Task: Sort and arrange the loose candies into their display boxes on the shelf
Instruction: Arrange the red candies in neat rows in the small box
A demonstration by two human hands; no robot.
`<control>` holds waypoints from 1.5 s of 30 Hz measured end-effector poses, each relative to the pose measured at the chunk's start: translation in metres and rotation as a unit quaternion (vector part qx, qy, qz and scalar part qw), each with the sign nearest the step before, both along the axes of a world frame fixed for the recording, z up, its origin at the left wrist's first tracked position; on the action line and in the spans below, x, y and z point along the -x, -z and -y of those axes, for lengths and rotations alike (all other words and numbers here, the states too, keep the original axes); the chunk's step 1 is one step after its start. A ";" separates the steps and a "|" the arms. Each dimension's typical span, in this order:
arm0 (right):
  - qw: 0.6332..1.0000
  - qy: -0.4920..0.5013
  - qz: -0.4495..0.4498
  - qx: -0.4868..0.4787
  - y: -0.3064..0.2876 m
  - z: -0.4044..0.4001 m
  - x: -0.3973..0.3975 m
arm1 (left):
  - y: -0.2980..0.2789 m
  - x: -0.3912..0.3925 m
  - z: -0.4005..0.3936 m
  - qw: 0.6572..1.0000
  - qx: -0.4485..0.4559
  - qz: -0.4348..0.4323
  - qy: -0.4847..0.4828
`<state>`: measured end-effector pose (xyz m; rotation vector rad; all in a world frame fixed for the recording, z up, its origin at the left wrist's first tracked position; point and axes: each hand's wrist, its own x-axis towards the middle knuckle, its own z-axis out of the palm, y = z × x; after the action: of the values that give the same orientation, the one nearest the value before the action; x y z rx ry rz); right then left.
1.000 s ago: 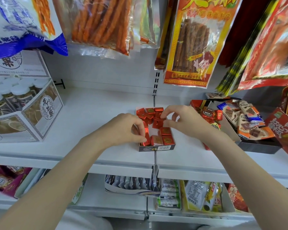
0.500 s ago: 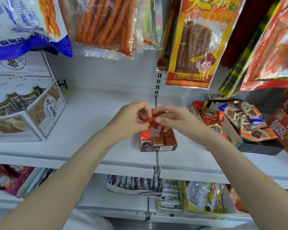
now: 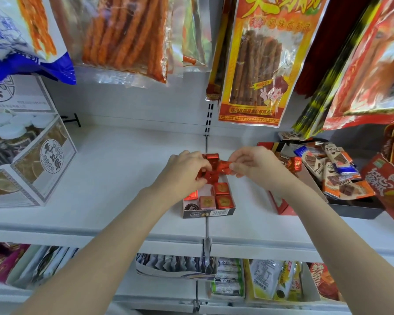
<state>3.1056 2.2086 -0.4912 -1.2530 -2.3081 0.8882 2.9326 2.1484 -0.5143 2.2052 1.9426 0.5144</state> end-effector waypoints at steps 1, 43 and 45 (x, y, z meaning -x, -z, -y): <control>1.000 -0.009 0.015 -0.009 0.002 0.000 0.001 | 0.001 -0.001 -0.001 1.000 -0.002 -0.005 -0.001; 1.000 0.027 -0.003 -0.003 0.000 0.006 -0.024 | 0.006 -0.010 -0.011 0.995 0.013 -0.085 0.056; 1.000 0.028 -0.004 -0.008 0.001 0.006 -0.024 | 0.004 -0.011 -0.011 0.995 0.022 -0.076 0.053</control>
<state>3.1293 2.2029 -0.4923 -1.2979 -2.2588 0.8525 2.9439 2.1592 -0.5188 2.3662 1.8728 0.2938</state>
